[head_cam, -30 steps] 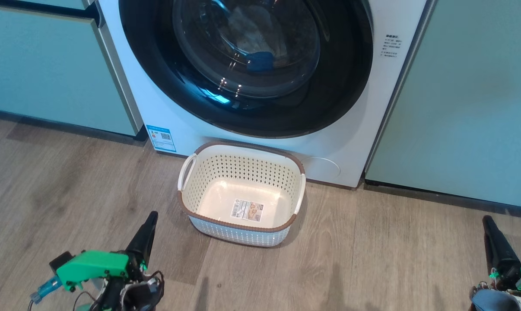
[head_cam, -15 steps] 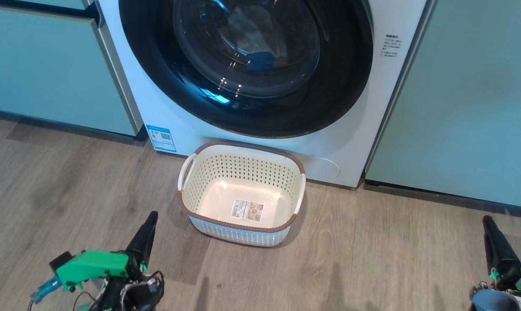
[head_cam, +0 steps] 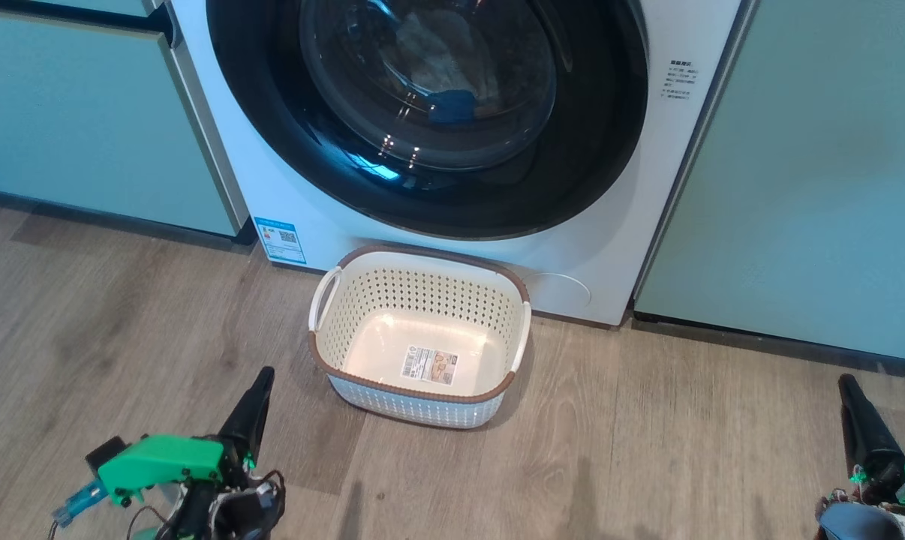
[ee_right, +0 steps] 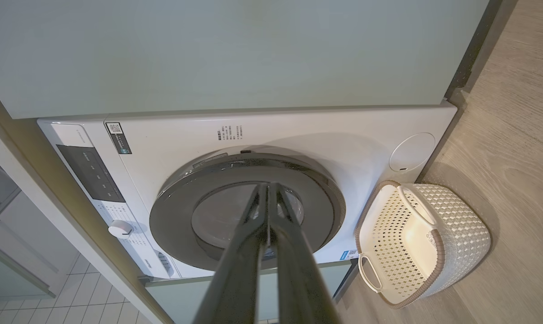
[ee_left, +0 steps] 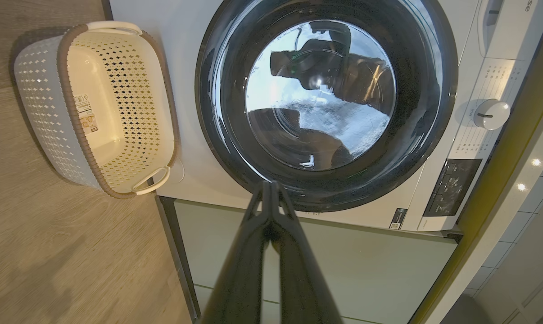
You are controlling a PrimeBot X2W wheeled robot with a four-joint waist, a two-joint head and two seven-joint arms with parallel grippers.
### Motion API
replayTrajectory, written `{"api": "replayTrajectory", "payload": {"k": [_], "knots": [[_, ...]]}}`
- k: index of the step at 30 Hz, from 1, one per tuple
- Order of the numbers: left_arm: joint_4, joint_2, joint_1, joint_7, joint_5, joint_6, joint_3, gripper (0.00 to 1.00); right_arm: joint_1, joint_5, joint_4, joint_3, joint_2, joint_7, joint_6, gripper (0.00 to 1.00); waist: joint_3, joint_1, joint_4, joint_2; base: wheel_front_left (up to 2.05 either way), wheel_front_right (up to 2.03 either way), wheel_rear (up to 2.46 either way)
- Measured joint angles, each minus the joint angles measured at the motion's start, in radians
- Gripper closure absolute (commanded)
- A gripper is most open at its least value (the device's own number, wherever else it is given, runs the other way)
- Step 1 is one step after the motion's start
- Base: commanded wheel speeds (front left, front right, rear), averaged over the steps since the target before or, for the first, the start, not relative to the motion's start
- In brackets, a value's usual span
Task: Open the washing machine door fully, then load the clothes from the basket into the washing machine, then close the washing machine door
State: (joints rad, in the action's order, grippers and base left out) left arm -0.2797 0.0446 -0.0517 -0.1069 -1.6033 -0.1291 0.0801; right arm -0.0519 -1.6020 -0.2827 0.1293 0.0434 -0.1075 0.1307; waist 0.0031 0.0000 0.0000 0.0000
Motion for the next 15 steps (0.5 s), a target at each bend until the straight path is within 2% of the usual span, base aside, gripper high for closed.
{"api": "replayTrajectory", "payload": {"k": [15], "knots": [[0.0, 0.0, 0.0, 0.0, 0.0, 0.0, 0.0, 1.0, 0.0, 0.0, 0.0, 0.0, 0.0, 0.0, 0.0, 1.0, 0.0, 0.0, 0.0, 0.0, 0.0, 0.0, 0.0]]}}
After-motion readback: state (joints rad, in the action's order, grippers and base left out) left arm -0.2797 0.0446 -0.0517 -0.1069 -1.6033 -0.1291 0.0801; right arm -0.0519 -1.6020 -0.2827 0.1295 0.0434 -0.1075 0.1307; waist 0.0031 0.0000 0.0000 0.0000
